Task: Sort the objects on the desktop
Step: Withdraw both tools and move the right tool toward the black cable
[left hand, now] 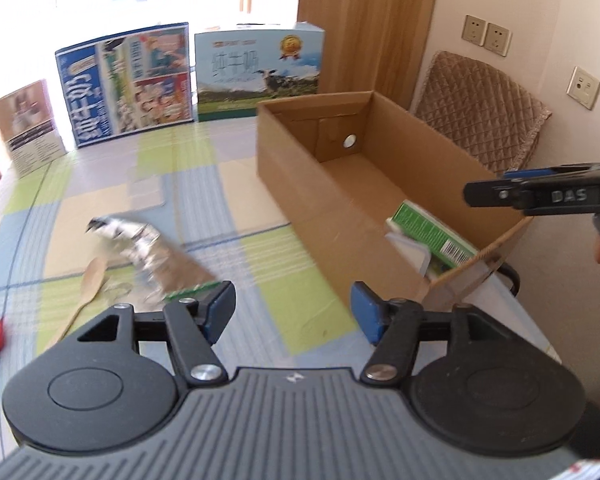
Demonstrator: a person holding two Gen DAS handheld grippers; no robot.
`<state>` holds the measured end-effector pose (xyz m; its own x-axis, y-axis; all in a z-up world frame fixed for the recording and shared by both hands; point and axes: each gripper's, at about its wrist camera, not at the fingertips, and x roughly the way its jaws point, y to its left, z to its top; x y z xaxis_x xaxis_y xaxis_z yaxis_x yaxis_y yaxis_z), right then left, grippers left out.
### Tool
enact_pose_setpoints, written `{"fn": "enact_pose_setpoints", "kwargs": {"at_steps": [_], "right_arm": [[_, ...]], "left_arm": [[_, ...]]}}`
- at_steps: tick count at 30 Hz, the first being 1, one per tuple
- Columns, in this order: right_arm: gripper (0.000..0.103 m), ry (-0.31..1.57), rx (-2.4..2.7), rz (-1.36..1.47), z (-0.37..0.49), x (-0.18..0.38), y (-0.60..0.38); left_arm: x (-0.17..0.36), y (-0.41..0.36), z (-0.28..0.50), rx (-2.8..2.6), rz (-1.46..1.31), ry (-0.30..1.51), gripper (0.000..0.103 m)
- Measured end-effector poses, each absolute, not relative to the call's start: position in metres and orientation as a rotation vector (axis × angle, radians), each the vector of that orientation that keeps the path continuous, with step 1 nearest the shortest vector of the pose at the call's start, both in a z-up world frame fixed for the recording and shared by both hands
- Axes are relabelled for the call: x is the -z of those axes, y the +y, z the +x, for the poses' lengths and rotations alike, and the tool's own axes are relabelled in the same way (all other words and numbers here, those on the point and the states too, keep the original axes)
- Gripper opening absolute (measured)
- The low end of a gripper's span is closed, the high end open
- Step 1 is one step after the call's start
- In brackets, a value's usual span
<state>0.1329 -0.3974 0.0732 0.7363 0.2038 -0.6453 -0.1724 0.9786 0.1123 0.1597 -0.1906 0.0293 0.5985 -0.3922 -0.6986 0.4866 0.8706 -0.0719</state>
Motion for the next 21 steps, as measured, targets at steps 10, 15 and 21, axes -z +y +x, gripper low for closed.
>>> {"fn": "enact_pose_setpoints", "kwargs": {"at_steps": [10,15,21], "right_arm": [[0.100,0.714,-0.300,0.048,0.091,-0.081,-0.345],[0.101,0.722,-0.370,0.048,0.073,-0.080,-0.315],[0.101,0.765,-0.449,0.005,0.058,-0.063,-0.283]], "left_arm": [[-0.024,-0.133,0.116,0.445,0.152,0.822,0.091],[-0.022,-0.097,0.096,0.383,0.135,0.840,0.096],[-0.017,-0.055,0.080,0.306,0.115,0.860,0.097]]}}
